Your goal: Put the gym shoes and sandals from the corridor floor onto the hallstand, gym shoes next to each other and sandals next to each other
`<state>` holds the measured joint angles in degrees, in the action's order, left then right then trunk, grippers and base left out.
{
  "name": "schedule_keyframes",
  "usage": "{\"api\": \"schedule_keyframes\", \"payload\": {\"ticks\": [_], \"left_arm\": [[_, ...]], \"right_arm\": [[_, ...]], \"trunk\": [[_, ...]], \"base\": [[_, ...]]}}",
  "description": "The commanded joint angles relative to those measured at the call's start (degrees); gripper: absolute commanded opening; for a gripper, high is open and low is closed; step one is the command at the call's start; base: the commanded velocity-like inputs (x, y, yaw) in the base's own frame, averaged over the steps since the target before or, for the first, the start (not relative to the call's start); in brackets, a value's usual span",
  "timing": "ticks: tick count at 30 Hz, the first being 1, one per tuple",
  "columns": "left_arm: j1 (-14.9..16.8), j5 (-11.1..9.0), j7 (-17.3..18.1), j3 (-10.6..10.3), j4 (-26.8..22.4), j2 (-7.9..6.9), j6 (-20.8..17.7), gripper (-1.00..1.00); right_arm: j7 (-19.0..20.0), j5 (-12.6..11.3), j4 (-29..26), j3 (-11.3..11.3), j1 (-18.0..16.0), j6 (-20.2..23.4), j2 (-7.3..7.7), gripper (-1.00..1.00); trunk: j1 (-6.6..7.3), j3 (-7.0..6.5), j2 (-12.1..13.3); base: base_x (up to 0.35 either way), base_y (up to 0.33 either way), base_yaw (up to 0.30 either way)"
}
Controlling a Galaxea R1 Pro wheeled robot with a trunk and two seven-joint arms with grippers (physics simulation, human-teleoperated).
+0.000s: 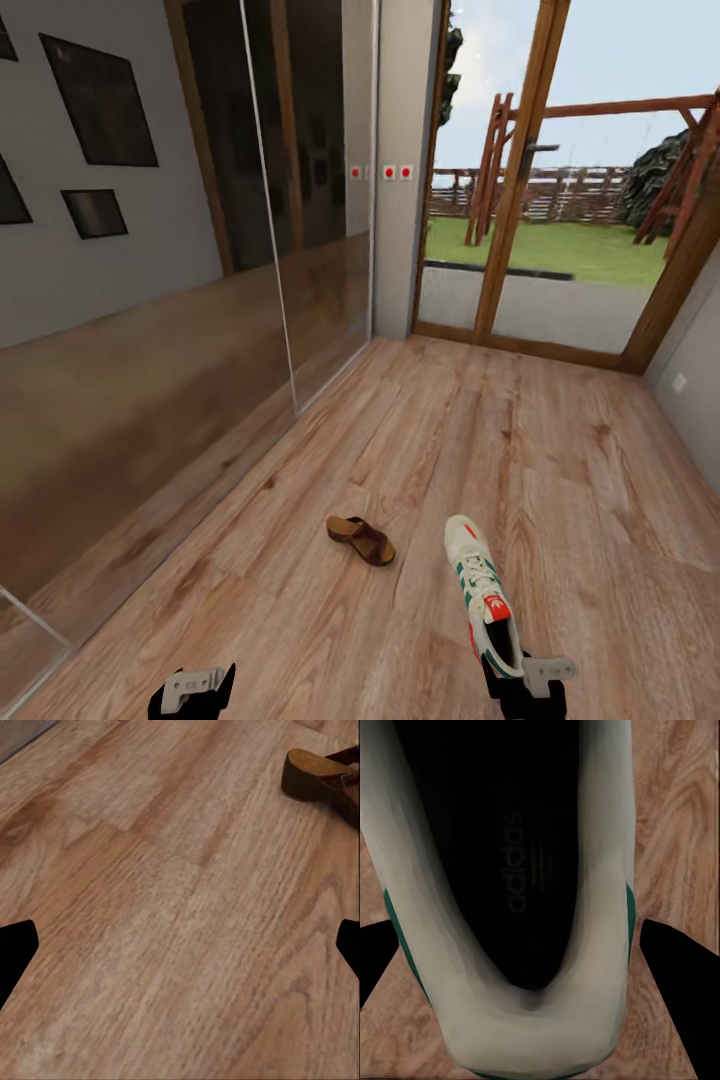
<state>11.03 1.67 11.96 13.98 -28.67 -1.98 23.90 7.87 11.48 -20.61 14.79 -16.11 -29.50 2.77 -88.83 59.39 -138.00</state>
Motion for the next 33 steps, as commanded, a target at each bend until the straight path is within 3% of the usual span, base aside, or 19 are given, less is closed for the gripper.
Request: {"api": "schedule_keyframes", "payload": {"ticks": [1, 17, 33], "left_arm": [[0.0, 0.2, 0.5, 0.4, 0.0, 0.04, 0.1, 1.0], [0.0, 0.2, 0.5, 0.4, 0.0, 0.04, 0.1, 1.0], [0.0, 0.2, 0.5, 0.4, 0.0, 0.04, 0.1, 1.0]], "right_arm": [[0.4, 0.4, 0.0, 0.5, -0.1, -0.2, -0.07, -1.0], [0.4, 0.4, 0.0, 0.5, -0.1, -0.2, -0.13, -1.0], [0.4, 0.4, 0.0, 0.5, -0.1, -0.2, -0.13, -1.0]], "trunk": [[0.01, 0.05, 0.0], [0.01, 0.05, 0.0], [0.01, 0.05, 0.0]], "base": [[0.0, 0.0, -0.276], [0.01, 0.01, -0.276], [0.14, 0.247, -0.276]]}}
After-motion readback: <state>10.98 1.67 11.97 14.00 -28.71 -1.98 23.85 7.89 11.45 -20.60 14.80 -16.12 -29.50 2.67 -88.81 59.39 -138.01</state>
